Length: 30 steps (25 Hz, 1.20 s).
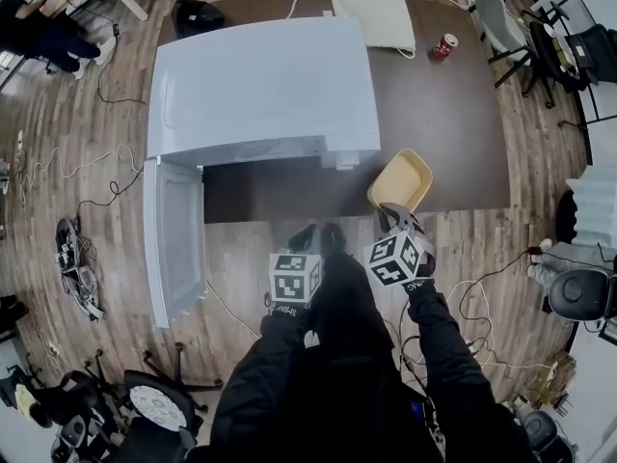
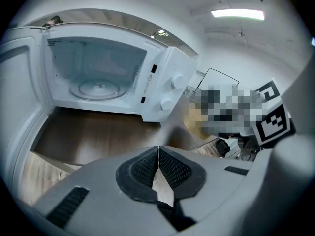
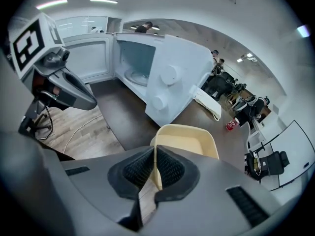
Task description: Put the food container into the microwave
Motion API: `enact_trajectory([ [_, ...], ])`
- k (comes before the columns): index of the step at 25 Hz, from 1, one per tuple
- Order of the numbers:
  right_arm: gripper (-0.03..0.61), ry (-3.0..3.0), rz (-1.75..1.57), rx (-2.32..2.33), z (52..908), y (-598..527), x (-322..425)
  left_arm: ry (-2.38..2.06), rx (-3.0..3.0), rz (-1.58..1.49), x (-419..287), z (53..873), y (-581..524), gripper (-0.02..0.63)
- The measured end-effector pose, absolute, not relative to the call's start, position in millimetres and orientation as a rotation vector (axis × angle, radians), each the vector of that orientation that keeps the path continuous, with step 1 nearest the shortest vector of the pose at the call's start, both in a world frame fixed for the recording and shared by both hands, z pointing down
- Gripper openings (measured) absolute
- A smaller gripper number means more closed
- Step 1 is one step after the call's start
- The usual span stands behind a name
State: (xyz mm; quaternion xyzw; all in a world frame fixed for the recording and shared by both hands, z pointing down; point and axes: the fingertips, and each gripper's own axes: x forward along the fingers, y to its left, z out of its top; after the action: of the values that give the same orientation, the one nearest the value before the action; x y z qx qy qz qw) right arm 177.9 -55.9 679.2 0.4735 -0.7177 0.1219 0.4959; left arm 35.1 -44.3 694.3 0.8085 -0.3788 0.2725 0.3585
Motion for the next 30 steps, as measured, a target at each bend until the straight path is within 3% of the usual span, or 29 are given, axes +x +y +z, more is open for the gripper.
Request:
enact_trajectory([
  [16,0.034,-1.894,0.106,0.900,653,31,-5,-1.181,2.012,0.558,-91,658,3,0.034],
  [30,0.035,-1.977,-0.089,0.714,635,-14,-77,-1.284,1.941,0.506,-141,653,-19,0.034],
])
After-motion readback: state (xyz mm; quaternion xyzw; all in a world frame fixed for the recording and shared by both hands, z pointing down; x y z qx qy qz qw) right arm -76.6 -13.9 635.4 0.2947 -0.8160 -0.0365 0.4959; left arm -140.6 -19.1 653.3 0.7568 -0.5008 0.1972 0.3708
